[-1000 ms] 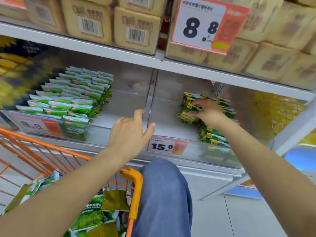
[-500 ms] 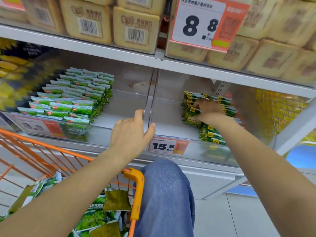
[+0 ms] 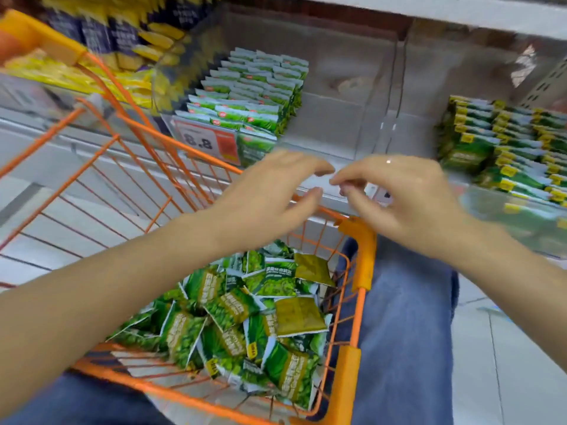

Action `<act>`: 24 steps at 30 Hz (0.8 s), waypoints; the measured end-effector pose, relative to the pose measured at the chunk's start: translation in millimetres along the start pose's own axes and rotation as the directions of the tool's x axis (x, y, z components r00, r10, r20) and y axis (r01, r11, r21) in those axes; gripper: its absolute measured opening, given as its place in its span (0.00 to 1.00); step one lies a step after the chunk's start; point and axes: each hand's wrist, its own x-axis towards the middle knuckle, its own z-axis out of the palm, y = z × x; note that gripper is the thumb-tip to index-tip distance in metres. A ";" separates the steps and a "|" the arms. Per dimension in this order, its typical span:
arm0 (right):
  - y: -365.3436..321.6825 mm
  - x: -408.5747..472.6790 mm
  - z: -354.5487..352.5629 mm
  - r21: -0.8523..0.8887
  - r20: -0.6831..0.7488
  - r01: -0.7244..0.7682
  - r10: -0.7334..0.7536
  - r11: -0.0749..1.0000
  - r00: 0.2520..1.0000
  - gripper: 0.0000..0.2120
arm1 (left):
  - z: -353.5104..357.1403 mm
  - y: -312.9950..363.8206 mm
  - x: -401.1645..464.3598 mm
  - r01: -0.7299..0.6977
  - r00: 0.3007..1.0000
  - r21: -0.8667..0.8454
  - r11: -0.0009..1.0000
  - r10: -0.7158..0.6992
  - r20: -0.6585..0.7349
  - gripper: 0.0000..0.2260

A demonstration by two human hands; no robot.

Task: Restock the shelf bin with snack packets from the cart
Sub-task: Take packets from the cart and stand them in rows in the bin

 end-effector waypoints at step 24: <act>-53.9 17.0 78.6 -0.264 0.705 0.067 0.145 0.962 0.694 0.07 | -8.5 -63.2 -80.6 0.350 0.856 -0.096 0.932 -0.277 0.436 0.19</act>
